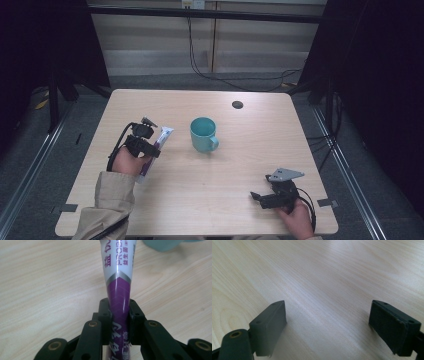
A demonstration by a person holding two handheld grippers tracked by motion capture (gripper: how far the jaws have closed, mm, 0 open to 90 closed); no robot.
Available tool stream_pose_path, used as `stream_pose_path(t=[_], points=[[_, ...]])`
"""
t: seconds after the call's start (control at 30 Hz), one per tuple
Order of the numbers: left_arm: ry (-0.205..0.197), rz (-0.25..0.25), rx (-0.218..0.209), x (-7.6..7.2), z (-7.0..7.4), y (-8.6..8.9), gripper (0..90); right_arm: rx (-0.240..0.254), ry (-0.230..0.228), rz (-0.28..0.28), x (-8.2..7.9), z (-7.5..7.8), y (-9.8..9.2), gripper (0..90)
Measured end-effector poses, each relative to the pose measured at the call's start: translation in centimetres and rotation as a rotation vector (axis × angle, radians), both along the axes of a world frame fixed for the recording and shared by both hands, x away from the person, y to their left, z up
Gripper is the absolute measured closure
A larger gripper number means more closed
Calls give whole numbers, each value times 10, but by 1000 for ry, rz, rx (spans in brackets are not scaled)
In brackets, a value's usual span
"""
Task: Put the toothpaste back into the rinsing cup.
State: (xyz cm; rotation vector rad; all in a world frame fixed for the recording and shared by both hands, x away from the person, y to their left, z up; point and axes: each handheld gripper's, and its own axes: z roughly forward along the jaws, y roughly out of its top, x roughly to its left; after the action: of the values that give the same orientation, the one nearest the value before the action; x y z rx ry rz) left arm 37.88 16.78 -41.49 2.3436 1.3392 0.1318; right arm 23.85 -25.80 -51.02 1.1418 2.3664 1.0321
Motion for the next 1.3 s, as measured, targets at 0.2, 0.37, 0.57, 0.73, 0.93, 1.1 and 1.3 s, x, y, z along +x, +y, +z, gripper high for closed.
stream_pose_path(t=[0.2,0.37,0.57,0.73,0.93,1.1,1.3], points=[[-44,-10,-43,-2,9,-1,771,1,2,-1,0,0,0,135],[-95,-12,-85,-3,16,-2,771,0,1,-1,0,0,0,135],[-143,1,-125,-4,22,-2,771,0,2,-1,0,0,0,135],[-198,-1,-161,-6,25,-3,771,0,1,-1,0,0,0,135],[-228,0,-181,-8,29,-4,771,0,1,-1,0,0,0,135],[-269,11,-214,-8,32,-6,771,0,0,0,0,0,0,135],[-332,31,-235,-11,33,-8,771,0,0,0,0,0,0,135]])
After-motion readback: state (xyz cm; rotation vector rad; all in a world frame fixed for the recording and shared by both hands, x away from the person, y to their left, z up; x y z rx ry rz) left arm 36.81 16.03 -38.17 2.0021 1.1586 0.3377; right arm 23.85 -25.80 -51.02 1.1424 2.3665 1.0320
